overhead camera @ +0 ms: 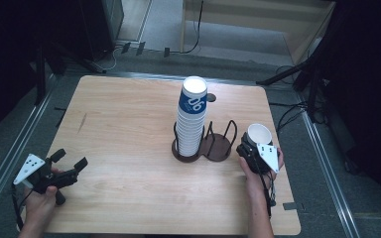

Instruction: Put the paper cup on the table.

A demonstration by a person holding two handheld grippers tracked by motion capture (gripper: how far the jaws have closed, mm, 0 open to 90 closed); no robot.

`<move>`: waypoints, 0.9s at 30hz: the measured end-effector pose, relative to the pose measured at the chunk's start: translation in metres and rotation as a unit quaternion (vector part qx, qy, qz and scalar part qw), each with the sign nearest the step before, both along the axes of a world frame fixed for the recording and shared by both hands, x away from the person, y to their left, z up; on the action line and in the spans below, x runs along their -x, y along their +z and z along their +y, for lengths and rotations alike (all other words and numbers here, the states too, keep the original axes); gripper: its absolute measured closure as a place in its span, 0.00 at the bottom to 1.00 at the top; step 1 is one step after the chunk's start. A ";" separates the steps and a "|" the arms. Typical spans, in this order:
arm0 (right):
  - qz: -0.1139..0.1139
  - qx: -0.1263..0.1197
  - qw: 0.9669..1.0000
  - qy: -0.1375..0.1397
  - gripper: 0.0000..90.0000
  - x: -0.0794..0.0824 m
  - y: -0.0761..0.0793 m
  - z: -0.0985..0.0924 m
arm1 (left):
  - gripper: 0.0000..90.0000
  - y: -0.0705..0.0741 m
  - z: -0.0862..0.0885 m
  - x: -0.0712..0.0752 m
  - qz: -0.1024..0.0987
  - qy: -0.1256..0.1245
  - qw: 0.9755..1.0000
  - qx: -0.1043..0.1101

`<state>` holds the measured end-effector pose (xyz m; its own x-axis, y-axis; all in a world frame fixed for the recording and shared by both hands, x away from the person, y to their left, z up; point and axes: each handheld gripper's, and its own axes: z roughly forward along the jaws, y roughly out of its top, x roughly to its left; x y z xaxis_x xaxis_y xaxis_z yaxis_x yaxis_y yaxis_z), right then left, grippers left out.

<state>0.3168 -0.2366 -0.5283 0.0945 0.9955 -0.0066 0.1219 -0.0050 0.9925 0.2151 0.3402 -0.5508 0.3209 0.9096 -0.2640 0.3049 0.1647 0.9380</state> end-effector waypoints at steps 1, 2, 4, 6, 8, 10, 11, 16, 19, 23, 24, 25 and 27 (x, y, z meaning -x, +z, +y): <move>0.004 -0.005 1.000 -0.001 0.23 -0.002 -0.002 -0.002 | 0.03 0.000 -0.001 0.000 0.000 -0.001 1.000 -0.001; 0.010 -0.004 1.000 -0.006 0.23 -0.004 -0.005 -0.004 | 0.03 0.000 -0.002 0.000 0.000 0.000 1.000 -0.005; 0.011 -0.002 1.000 -0.009 0.23 -0.005 -0.006 -0.007 | 0.03 -0.001 -0.002 0.000 0.000 -0.003 1.000 -0.010; 0.016 -0.006 1.000 -0.009 0.22 -0.006 -0.007 -0.009 | 0.03 0.000 -0.002 0.001 0.000 -0.005 1.000 -0.002; 0.022 -0.003 1.000 -0.013 0.22 -0.008 -0.008 -0.011 | 0.03 0.000 0.000 0.000 0.003 -0.004 1.000 0.006; 0.026 0.002 1.000 -0.017 0.22 -0.011 -0.009 -0.013 | 0.03 0.001 0.001 0.000 0.005 -0.001 1.000 0.011; 0.031 -0.001 0.999 -0.018 0.22 -0.013 -0.010 -0.014 | 0.03 0.001 0.001 0.000 0.005 -0.002 1.000 0.012; 0.046 0.006 0.999 -0.010 0.22 -0.019 -0.014 -0.014 | 0.03 0.001 0.001 0.000 0.009 -0.006 1.000 0.012; 0.054 0.000 0.998 -0.007 0.21 -0.021 -0.015 -0.013 | 0.03 0.001 0.002 0.001 0.008 -0.010 1.000 0.012; 0.064 -0.006 0.998 -0.009 0.21 -0.024 -0.016 -0.014 | 0.03 0.001 0.005 0.002 0.007 -0.011 1.000 0.021; 0.067 -0.005 0.998 -0.007 0.21 -0.025 -0.016 -0.014 | 0.03 0.001 0.005 0.002 0.008 -0.011 1.000 0.023; 0.068 -0.008 0.998 -0.005 0.21 -0.025 -0.016 -0.014 | 0.03 0.001 0.006 0.002 0.009 -0.011 1.000 0.022; 0.071 -0.013 0.997 -0.002 0.21 -0.025 -0.016 -0.015 | 0.03 0.001 0.006 0.002 0.009 -0.013 1.000 0.024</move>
<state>0.3420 -0.2514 -0.5443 0.0992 0.9950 0.0061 0.2610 -0.0319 0.9648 0.2132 0.3461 -0.5498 0.3385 0.8873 -0.3131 0.3258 0.2017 0.9237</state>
